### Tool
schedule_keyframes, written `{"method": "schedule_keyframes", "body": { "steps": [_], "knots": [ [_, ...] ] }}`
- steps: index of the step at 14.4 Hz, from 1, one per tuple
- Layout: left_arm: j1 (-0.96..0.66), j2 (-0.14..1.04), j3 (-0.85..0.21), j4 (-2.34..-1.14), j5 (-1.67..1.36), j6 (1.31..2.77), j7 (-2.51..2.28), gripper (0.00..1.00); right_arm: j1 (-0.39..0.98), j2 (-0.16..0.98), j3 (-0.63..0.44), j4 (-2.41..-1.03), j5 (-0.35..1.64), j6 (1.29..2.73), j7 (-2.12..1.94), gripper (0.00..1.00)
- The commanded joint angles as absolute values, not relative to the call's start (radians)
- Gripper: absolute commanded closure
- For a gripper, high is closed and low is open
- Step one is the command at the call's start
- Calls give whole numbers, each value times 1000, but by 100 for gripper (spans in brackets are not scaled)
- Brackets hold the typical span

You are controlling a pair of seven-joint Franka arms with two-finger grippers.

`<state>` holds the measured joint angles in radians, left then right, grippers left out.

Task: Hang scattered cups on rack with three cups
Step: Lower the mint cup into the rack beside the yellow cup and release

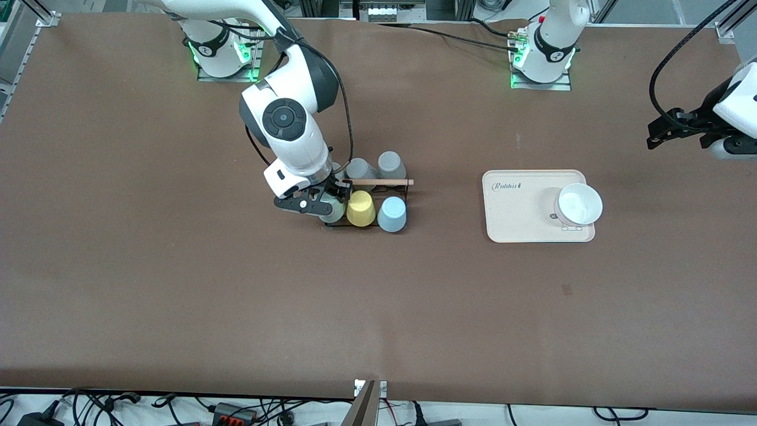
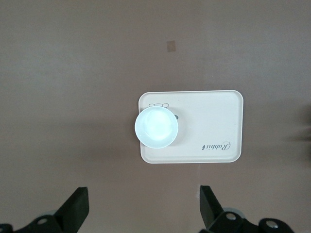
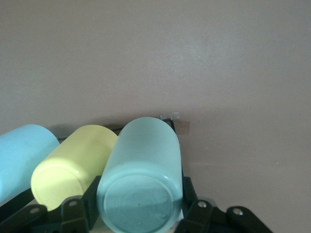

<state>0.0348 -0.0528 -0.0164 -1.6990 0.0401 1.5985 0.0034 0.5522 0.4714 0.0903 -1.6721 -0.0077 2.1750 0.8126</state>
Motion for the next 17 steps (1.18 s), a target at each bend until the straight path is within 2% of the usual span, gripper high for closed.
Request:
{"method": "schedule_keyframes", "body": {
  "steps": [1,4,7,8,9,10,17],
  "knots": [
    [43,-40,-23,-1667,26,1574,15,0,571,491,77,-1655,-25,2178,833,75],
    [43,-40,-23,-1667,28,1572,15,0,577,503,71,-1663,-25,2189,833,71],
    [40,-40,-28,-1667,31,1572,14,0,578,506,69,-1667,-25,2195,833,51],
    [40,-40,-28,-1667,31,1572,14,0,578,506,69,-1667,-25,2195,833,37],
    [41,-40,-26,-1667,31,1572,18,0,580,506,69,-1667,-25,2195,833,10],
    [44,-40,-22,-1667,31,1572,26,0,580,506,69,-1667,-25,2194,833,0],
    [49,-40,-26,-1666,35,1571,28,0,578,480,54,-1663,-21,2180,810,0]
  ]
}}
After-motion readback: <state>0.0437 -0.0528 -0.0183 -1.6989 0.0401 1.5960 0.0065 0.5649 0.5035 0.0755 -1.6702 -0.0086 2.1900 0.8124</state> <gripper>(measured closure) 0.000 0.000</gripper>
